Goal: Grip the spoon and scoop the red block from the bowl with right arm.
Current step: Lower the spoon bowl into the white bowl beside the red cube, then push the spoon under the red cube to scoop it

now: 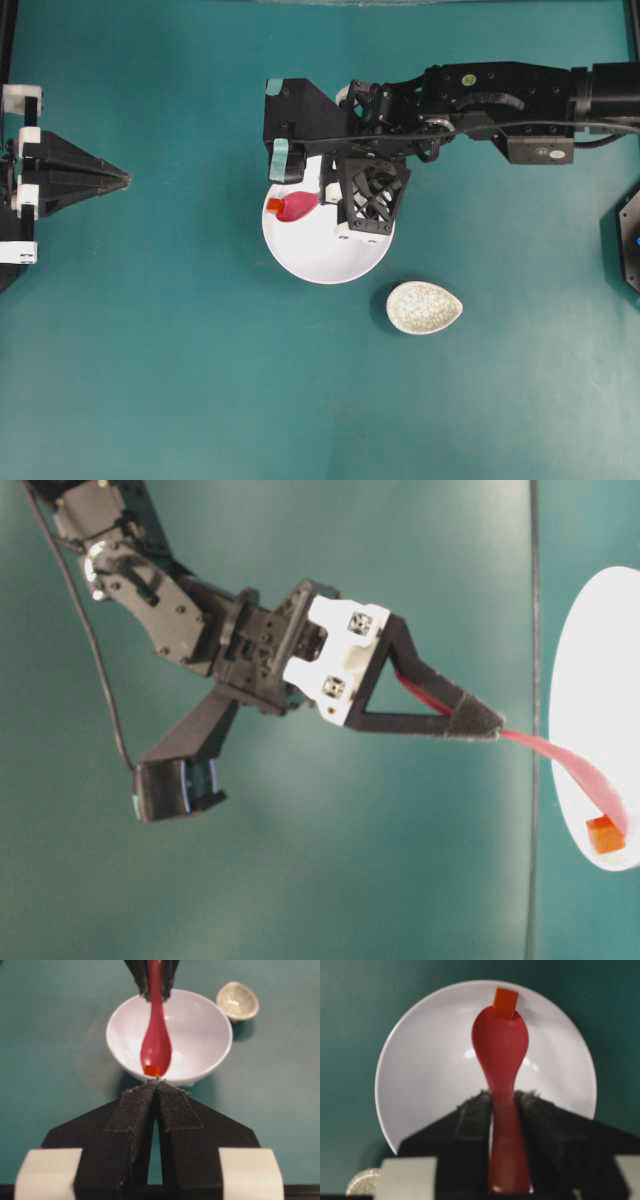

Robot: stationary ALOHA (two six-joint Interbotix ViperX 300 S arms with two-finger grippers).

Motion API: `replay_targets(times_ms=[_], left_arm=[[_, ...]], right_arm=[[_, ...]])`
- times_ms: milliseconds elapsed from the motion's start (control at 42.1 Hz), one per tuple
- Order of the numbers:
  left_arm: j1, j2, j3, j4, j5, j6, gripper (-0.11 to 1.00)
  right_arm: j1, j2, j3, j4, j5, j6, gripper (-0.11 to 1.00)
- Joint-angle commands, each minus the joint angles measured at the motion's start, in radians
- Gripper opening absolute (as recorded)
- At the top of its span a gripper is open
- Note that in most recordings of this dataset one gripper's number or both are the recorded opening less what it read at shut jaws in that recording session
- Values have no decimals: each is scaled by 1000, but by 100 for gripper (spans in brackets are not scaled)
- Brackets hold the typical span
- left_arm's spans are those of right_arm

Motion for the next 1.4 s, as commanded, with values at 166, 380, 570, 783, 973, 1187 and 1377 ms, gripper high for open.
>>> replay_targets(times_ms=[166, 380, 570, 783, 973, 1187, 1377], left_arm=[[3, 8, -20, 3, -12, 2, 0], [3, 8, -20, 3, -12, 2, 0], [3, 8, -20, 3, -12, 0, 0], [3, 8, -20, 3, -12, 0, 0], [3, 8, -20, 3, -12, 0, 0], [3, 8, -20, 3, -12, 0, 0], [3, 8, -20, 3, -12, 0, 0]], right_arm=[[5, -35, -12, -2, -29, 2, 25], [6, -48, 11, -2, -54, 2, 25], [14, -78, 66, 2, -121, 2, 25], [20, -112, 121, 3, -164, 3, 25], [23, -132, 156, 3, -213, 3, 25], [23, -130, 173, 3, -235, 3, 25], [26, -132, 198, 5, -281, 3, 25]])
